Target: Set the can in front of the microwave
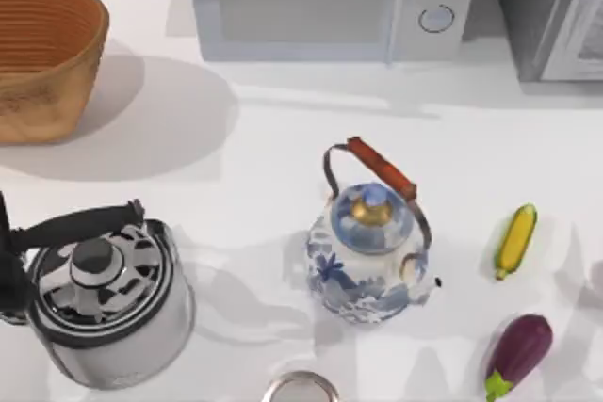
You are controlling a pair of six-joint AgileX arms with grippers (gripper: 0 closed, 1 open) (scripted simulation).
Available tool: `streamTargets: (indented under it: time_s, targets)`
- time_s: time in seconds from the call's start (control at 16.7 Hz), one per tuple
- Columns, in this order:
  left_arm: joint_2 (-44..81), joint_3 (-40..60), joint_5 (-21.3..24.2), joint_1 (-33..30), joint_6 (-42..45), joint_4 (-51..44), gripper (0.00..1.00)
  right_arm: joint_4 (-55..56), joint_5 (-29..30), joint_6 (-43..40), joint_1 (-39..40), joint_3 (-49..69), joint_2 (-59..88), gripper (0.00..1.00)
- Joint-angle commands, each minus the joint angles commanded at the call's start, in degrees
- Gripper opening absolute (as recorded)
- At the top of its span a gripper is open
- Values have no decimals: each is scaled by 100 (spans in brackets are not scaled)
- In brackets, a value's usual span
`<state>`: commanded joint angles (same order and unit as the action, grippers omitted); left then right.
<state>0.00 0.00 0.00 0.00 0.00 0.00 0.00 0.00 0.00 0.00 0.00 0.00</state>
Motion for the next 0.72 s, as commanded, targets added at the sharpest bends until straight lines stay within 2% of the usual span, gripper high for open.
streamTargets:
  time_s: [0.18,0.36,0.72]
  targets:
    - [56,57,-3,-7,56,-35,100,0,0,0,0,0,0,100]
    - [582,595,-40,-30,563,-348,100,0,0,0,0,0,0,100]
    - [3199,2995,-198,124,2529,-1774,100,0,0,0,0,0,0,100]
